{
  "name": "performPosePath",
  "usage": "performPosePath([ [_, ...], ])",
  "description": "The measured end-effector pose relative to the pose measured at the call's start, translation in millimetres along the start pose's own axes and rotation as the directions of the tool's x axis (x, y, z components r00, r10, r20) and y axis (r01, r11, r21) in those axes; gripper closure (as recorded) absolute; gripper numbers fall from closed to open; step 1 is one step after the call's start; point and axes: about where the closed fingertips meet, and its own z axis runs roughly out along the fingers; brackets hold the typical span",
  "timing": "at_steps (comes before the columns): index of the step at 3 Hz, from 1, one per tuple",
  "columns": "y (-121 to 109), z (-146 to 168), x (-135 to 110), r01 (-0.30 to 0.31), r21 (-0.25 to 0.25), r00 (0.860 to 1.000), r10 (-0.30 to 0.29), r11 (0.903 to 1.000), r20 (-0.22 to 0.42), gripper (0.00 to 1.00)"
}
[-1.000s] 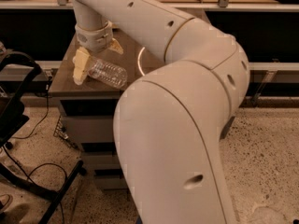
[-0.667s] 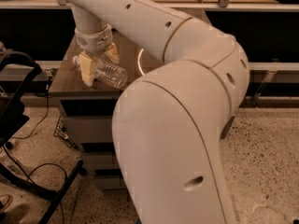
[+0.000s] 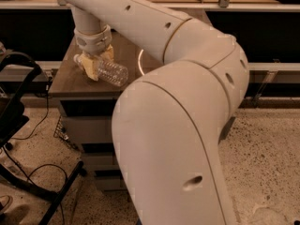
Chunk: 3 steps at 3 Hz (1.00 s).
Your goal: Place water bottle upright
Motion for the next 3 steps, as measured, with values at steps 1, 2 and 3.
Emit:
performPosePath([
  [1,0,0,-1,0.0,0.0,1.0,0.0,1.0,0.003,1.0],
  [2,-2,-7,-1,-0.005,-0.001,1.0,0.005,1.0,0.026,1.0],
  [3,-12,-38,0,-0.031,-0.007,0.991,0.031,0.9995,0.128,1.0],
])
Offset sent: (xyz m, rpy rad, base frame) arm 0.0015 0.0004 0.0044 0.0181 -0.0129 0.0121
